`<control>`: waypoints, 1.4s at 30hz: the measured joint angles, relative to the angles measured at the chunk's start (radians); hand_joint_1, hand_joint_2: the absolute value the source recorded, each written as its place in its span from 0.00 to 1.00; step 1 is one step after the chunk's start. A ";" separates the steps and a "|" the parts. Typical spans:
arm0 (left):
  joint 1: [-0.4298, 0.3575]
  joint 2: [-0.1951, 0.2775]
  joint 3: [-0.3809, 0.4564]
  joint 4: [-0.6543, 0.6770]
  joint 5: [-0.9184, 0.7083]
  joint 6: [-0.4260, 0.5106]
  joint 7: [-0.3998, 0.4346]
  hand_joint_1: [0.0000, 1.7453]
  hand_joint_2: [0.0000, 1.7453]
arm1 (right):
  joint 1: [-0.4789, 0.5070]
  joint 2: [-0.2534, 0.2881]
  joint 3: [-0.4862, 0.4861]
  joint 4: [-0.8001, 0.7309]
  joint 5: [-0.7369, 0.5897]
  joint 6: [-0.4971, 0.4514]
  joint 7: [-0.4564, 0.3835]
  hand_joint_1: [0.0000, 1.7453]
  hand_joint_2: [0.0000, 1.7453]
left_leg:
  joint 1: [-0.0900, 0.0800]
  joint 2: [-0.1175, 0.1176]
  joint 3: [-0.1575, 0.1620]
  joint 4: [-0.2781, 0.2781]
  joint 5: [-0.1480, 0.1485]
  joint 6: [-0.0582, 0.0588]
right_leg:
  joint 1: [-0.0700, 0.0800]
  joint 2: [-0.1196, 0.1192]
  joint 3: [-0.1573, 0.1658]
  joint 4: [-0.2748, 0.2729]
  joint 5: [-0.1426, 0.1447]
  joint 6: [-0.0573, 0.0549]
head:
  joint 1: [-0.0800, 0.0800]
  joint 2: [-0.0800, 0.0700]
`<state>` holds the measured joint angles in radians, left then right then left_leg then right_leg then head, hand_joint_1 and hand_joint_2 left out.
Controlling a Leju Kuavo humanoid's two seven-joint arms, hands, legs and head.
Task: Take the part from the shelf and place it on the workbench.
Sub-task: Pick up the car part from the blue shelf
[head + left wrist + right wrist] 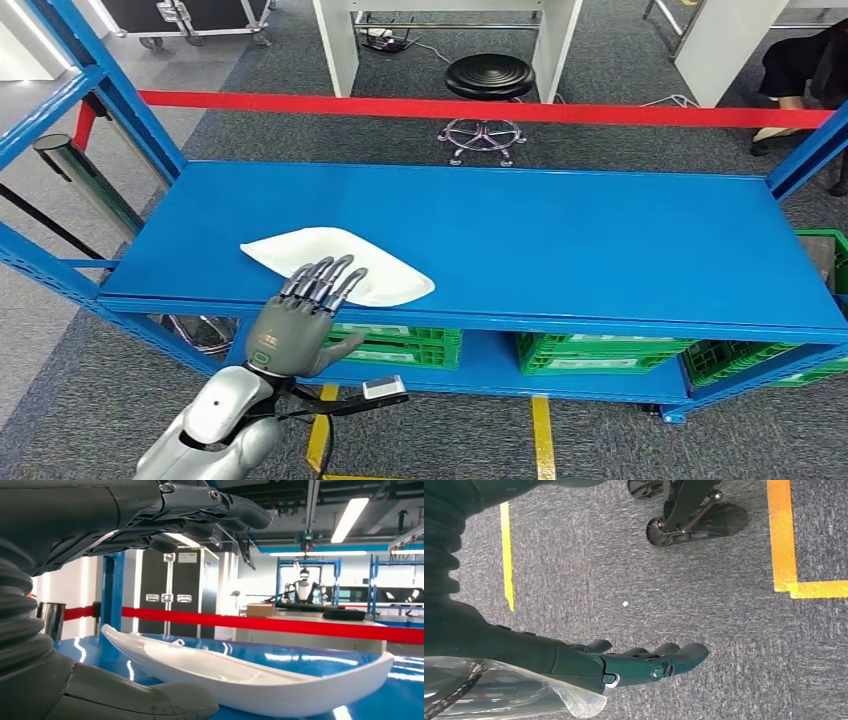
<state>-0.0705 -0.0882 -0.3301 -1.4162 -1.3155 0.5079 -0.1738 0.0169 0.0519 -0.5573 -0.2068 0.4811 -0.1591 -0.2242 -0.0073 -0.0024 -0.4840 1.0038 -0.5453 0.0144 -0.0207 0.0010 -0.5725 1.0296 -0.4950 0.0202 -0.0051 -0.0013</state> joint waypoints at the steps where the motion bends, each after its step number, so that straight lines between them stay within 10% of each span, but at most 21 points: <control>1: -0.007 0.000 -0.003 0.008 0.002 -0.008 0.005 0.00 1.00 | 0.000 0.000 0.000 0.000 0.003 0.001 0.000 0.00 1.00 | 0.000 0.000 0.000 0.000 0.000 0.000 | 0.000 0.000 0.000 0.000 0.000 0.000 | 0.000 0.000; 42: -0.300 -0.023 -0.093 0.384 -0.111 -0.139 0.139 0.00 1.00 | -0.016 -0.012 -0.001 0.000 0.071 0.032 0.009 0.00 1.00 | 0.000 0.000 0.001 0.001 0.000 0.000 | 0.000 0.000 0.000 0.000 0.001 0.001 | 0.000 0.000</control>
<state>-0.3701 -0.1114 -0.4231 -1.0320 -1.4267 0.3694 -0.0347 0.0005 0.0401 -0.5581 -0.2068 0.5517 -0.1267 -0.2156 -0.0074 -0.0023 -0.4828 1.0043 -0.5450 0.0143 -0.0207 0.0014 -0.5728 1.0296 -0.4941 0.0210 -0.0051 -0.0013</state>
